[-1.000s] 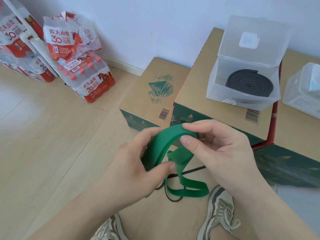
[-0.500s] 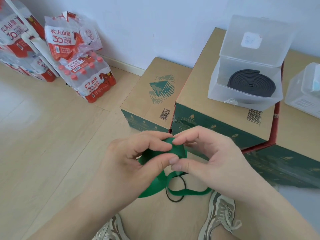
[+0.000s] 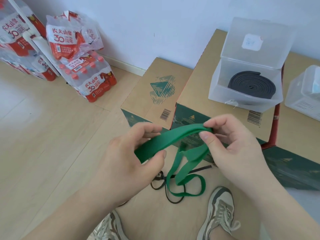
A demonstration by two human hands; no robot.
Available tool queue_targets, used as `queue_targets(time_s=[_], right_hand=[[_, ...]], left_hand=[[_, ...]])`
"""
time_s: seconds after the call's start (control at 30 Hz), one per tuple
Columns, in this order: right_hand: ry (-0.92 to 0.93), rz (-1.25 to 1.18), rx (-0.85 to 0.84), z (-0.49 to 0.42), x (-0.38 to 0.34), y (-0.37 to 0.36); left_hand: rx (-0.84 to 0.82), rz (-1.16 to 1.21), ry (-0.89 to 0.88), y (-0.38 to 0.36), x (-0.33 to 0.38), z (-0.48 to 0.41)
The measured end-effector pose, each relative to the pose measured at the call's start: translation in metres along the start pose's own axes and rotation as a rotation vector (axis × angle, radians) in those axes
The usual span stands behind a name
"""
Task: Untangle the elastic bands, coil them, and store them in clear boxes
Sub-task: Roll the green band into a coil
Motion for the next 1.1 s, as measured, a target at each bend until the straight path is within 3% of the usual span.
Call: queue_targets(time_s=[0.17, 0.33, 0.6, 0.73, 0.83, 0.93, 1.1], right_hand=[[-0.088, 0.161, -0.258, 0.005, 0.012, -0.026], [0.045, -0.070, -0.366, 0.019, -0.019, -0.049], [0.221, -0.026, -0.247, 0.017, -0.025, -0.044], [0.127, -0.120, -0.128, 0.011, -0.014, -0.034], [0.074, -0.155, -0.045, 0.005, -0.010, -0.025], [0.033, -0.148, -0.035, 0.003, -0.004, -0.025], [0.031, -0.120, 0.093, 0.003, -0.002, -0.012]], left_hand=[[0.082, 0.074, -0.058, 0.005, 0.007, 0.000], [0.040, 0.087, -0.151, -0.001, 0.016, 0.001], [-0.078, 0.058, -0.142, -0.006, 0.006, -0.001], [-0.195, -0.104, -0.170, -0.017, 0.000, 0.003], [-0.129, -0.169, -0.163, -0.012, -0.002, 0.002], [-0.077, -0.080, -0.089, -0.005, -0.005, 0.000], [-0.140, 0.126, 0.041, -0.015, -0.015, 0.000]])
Point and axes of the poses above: each hand's wrist, its own z-axis away from the middle knuckle, its own y-axis out of the back of the hand, x = y × z, the point moved 9 cm from there along -z, towards the middle knuckle, and after that the axes turned 4 degrees about -y, right-handed, at the moved point
